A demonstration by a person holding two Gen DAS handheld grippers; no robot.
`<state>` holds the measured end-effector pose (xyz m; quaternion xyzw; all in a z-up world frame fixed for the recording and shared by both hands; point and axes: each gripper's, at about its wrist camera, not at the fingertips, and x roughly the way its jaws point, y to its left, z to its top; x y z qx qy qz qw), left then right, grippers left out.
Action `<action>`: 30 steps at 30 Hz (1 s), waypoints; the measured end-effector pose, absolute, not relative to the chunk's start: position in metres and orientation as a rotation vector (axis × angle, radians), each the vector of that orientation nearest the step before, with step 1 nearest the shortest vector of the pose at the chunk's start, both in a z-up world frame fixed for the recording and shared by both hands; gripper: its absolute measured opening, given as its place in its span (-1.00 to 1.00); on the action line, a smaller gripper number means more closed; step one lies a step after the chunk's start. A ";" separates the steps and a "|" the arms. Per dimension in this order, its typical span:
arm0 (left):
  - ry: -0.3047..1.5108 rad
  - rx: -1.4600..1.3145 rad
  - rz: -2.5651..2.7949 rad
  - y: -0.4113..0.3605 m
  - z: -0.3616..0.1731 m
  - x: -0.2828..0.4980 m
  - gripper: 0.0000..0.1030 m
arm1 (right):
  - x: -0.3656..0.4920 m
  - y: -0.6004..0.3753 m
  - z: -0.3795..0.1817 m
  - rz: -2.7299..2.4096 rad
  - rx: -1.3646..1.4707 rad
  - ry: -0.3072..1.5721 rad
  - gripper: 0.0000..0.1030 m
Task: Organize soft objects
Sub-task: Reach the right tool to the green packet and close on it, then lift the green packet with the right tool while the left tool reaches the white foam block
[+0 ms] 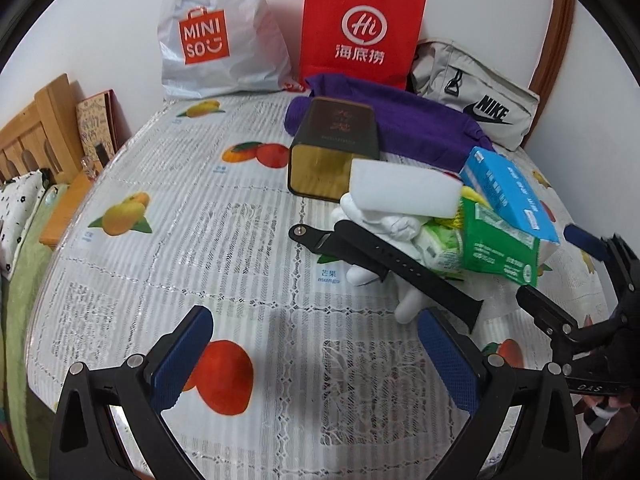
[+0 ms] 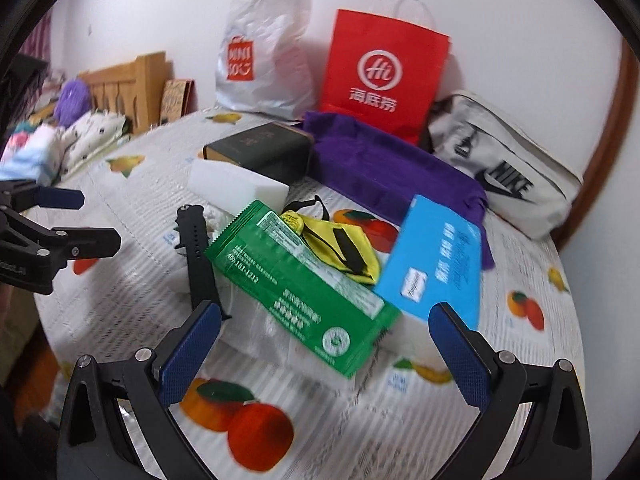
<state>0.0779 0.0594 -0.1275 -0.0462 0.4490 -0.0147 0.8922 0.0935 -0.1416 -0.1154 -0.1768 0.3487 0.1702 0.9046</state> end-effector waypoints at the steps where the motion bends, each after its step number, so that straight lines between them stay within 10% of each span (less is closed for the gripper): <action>1: 0.938 -0.097 -0.028 0.060 -0.130 0.080 1.00 | 0.096 -0.140 -0.118 0.356 -0.386 0.718 0.99; 7: 0.967 -0.119 -0.044 0.063 -0.141 0.090 1.00 | 0.112 -0.126 -0.132 0.361 -0.509 0.699 0.91; 14: 0.988 -0.136 -0.053 0.067 -0.148 0.095 0.99 | 0.114 -0.118 -0.132 0.454 -0.511 0.725 0.08; 28: 0.990 -0.183 -0.119 0.063 -0.149 0.096 0.99 | 0.099 -0.151 -0.107 0.447 -0.250 0.749 -0.06; 29: 0.991 -0.185 -0.120 0.061 -0.150 0.097 0.99 | 0.098 -0.155 -0.108 0.435 -0.237 0.757 -0.14; 30: 0.991 -0.184 -0.121 0.061 -0.150 0.097 0.99 | 0.098 -0.158 -0.108 0.430 -0.226 0.762 -0.64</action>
